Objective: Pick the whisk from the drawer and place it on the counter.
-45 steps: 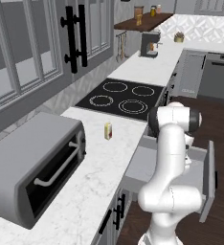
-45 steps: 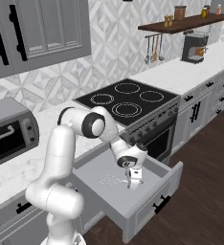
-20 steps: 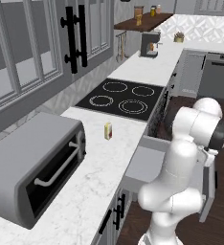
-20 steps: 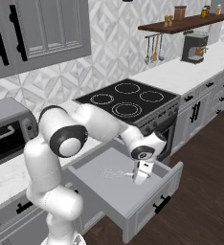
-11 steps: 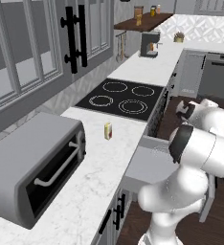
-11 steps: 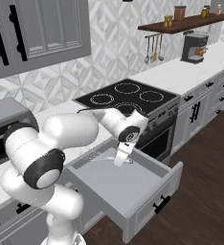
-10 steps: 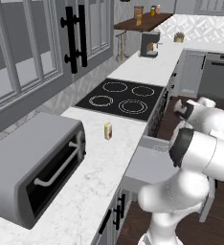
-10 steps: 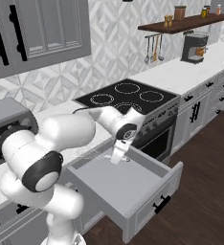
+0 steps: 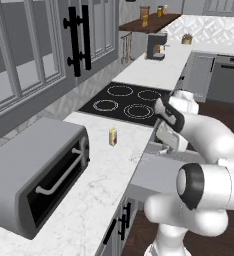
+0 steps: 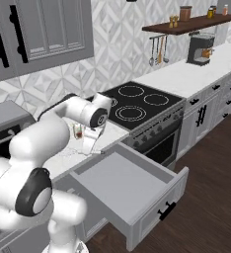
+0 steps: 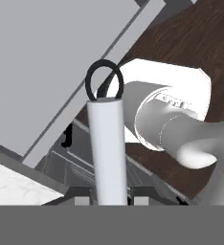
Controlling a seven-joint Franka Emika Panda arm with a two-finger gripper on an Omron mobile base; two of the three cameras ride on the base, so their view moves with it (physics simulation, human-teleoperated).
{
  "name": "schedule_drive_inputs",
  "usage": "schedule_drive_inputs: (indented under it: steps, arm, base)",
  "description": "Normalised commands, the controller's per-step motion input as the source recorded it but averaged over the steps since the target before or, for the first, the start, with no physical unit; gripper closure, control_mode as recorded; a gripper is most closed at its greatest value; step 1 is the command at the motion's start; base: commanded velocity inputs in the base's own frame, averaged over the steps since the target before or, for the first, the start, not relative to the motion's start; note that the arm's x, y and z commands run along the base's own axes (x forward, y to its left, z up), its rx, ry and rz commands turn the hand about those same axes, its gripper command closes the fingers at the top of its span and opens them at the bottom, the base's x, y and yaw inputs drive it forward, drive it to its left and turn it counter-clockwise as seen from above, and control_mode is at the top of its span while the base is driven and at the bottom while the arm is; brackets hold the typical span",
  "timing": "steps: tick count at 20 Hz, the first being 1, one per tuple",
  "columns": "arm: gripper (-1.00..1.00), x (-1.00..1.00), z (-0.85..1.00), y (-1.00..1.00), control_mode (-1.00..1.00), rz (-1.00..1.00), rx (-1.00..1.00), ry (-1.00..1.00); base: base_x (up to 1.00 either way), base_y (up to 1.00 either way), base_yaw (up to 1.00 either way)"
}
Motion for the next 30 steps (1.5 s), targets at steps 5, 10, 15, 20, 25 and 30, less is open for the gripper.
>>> schedule_drive_inputs:
  steps: [5,10,15,20,25,30]
  arm:
    - [1.00,0.03,-0.05,1.00,-1.00,0.12,-0.09,0.00]
    - [1.00,0.31,-0.21,1.00,-1.00,0.01,-0.10,0.06]
    - [1.00,0.44,-0.61,0.96,-1.00,0.00,-0.05,0.07]
    - [1.00,0.50,-0.79,0.75,-1.00,0.00,-0.03,0.07]
    - [1.00,0.48,-0.77,0.22,-1.00,0.00,-0.01,0.00]
    - [1.00,0.24,-0.52,0.00,-1.00,0.00,0.00,0.00]
  base:
    - [0.00,0.00,0.00]
    - [0.00,0.00,0.00]
    - [0.00,0.00,0.00]
    - [0.00,0.00,0.00]
    - [0.00,0.00,0.00]
    - [0.00,0.00,0.00]
